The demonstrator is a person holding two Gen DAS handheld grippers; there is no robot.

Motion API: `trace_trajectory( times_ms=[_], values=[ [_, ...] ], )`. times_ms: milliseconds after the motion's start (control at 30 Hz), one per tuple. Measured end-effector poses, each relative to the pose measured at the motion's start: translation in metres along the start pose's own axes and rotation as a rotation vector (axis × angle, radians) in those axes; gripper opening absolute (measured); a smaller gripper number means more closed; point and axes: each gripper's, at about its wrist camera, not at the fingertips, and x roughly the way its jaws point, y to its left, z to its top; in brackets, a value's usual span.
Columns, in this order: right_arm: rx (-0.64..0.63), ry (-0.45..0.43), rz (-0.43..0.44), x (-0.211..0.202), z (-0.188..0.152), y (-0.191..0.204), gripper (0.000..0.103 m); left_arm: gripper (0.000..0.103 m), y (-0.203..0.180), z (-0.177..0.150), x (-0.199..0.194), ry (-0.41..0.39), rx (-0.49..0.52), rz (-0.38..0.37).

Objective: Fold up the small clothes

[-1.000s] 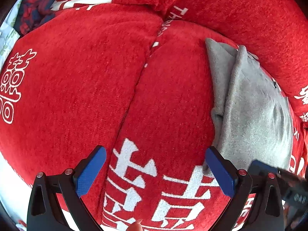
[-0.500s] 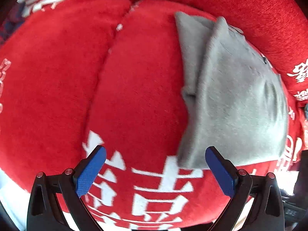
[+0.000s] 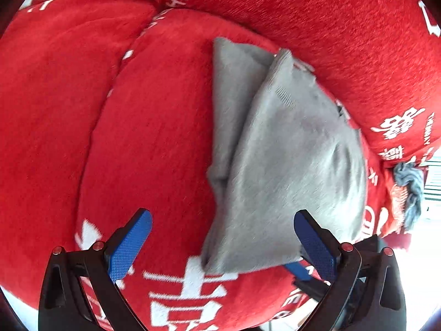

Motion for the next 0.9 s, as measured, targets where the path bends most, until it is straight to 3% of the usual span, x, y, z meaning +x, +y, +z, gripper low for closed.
trace_trajectory(
  times_ms=[167, 200, 233, 333, 433, 667, 800, 900],
  values=[
    [0.058, -0.031, 0.076, 0.015, 0.007, 0.006, 0.049, 0.103, 0.002, 0.017, 0.011, 0.028, -0.023, -0.101],
    [0.064, -0.026, 0.080, 0.017, 0.008, 0.008, 0.034, 0.103, 0.001, 0.021, 0.015, 0.037, -0.023, -0.118],
    [0.072, -0.017, 0.090, 0.018, 0.010, 0.010, 0.007, 0.103, 0.000, 0.024, 0.019, 0.045, -0.021, -0.131],
    [0.054, -0.012, 0.194, 0.011, 0.016, 0.027, 0.008, 0.103, -0.002, 0.033, 0.026, 0.078, -0.015, -0.190],
    [-0.010, -0.003, 0.242, -0.003, 0.021, 0.045, 0.008, 0.103, -0.005, 0.045, 0.037, 0.114, -0.024, -0.271],
    [-0.073, 0.023, 0.257, -0.008, 0.027, 0.070, 0.008, 0.103, -0.039, 0.078, 0.056, 0.137, 0.039, -0.355],
    [-0.110, 0.063, 0.203, -0.002, 0.019, 0.068, 0.008, 0.101, -0.071, 0.079, 0.058, 0.127, 0.157, -0.263],
    [-0.133, 0.103, 0.139, 0.002, 0.014, 0.064, 0.008, 0.071, -0.085, 0.079, 0.065, 0.147, 0.215, -0.168]
  ],
)
